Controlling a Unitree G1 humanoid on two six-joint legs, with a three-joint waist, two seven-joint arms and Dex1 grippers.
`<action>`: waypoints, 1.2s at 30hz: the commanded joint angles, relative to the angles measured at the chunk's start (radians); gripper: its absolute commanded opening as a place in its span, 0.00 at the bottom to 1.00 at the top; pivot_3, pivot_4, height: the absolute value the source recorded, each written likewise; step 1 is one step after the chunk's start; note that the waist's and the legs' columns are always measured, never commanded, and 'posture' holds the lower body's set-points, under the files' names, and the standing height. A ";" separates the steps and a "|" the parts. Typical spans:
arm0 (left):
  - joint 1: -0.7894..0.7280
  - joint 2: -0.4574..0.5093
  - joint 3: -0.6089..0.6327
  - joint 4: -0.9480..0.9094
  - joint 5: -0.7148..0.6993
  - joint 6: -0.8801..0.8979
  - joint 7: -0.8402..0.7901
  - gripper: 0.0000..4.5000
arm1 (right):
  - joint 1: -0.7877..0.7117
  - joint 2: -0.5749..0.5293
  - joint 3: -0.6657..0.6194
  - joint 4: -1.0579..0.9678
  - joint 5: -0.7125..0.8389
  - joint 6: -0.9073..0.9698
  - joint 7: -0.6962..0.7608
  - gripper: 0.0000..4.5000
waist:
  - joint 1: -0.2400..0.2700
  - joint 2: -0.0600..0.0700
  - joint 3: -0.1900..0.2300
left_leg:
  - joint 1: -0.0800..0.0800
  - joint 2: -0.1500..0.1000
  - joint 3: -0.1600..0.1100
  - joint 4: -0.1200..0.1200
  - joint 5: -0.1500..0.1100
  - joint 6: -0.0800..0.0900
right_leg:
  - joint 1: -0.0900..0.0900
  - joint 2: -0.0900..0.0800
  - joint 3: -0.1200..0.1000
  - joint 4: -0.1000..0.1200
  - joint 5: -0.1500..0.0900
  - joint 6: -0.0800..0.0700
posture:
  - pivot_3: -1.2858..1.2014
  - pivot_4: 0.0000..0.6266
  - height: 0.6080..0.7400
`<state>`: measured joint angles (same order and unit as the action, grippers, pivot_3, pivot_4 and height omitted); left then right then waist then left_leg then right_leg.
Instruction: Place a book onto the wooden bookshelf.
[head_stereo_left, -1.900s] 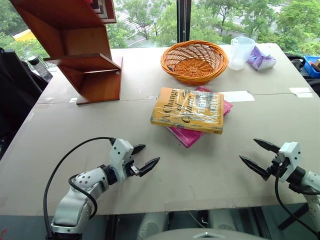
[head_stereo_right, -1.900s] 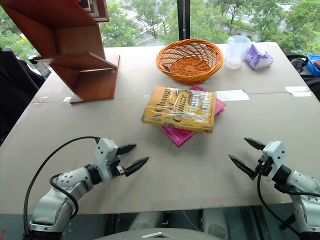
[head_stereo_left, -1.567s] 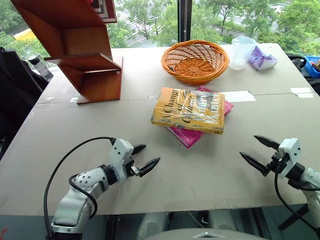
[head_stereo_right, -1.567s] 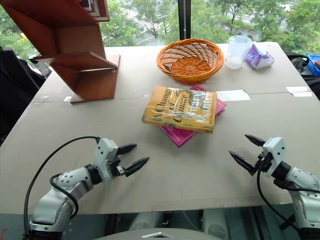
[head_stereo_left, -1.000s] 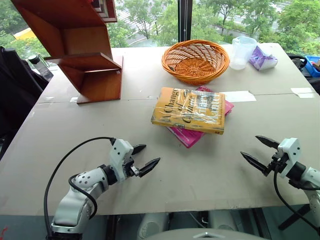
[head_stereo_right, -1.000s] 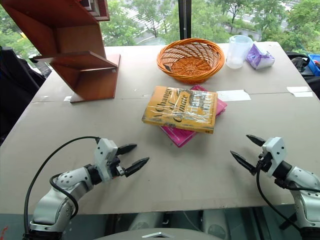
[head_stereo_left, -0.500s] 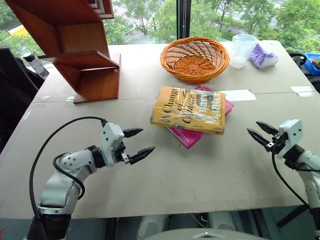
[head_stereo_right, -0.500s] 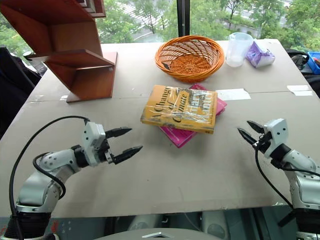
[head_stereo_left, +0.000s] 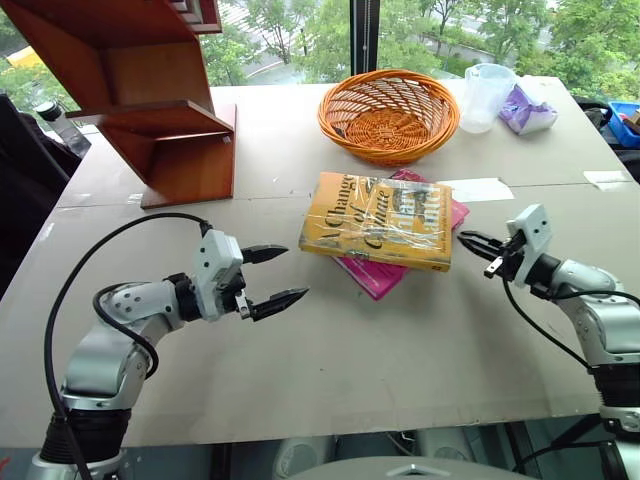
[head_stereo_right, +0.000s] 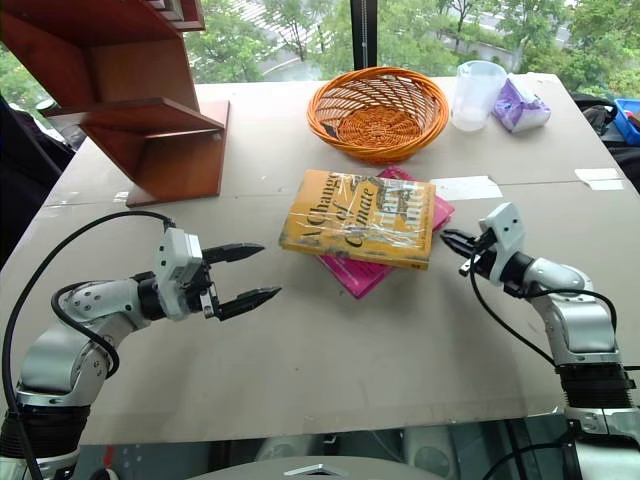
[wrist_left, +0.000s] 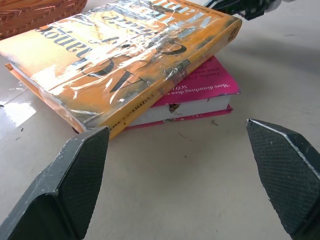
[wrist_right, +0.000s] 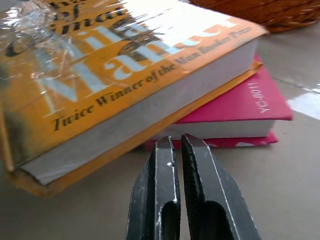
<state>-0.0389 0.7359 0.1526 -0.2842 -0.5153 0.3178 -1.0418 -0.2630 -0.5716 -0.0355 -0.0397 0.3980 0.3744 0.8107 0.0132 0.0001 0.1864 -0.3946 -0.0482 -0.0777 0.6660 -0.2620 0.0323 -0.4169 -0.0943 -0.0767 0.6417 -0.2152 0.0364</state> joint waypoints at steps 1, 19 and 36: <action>0.015 0.000 0.043 -0.014 -0.012 -0.018 0.013 1.00 | -0.031 0.020 0.040 -0.068 0.010 0.016 0.022 0.02 | -0.001 0.000 0.000 | 0.000 0.000 0.000 0.000 0.000 0.000 | 0.000 0.000 0.000 0.000 0.000 0.000 | 0.52 0.24 1.00; 0.078 -0.046 0.109 0.021 -0.002 -0.046 0.124 1.00 | -0.166 0.124 0.117 0.093 -0.092 -0.070 0.028 0.02 | -0.001 0.000 0.000 | 0.001 0.002 0.002 0.001 0.000 -0.001 | -0.001 0.004 0.004 0.001 0.003 -0.003 | 0.52 0.24 1.00; -0.142 -0.679 0.247 0.072 -0.866 0.553 1.331 1.00 | 0.054 -0.102 -0.088 -0.402 0.076 0.028 0.047 0.97 | 0.010 -0.004 0.000 | 0.003 0.003 0.002 0.005 0.000 0.000 | 0.001 0.005 0.008 0.003 0.006 0.002 | 0.52 0.24 1.00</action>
<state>-0.1609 0.0685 0.3793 -0.2499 -1.2943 0.8729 0.1739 -0.2084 -0.6588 -0.0831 -0.3607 0.4354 0.3801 0.8643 0.0232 -0.0041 0.1867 -0.3912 -0.0455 -0.0761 0.6714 -0.2616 0.0318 -0.4153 -0.0889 -0.0692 0.6444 -0.2086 0.0389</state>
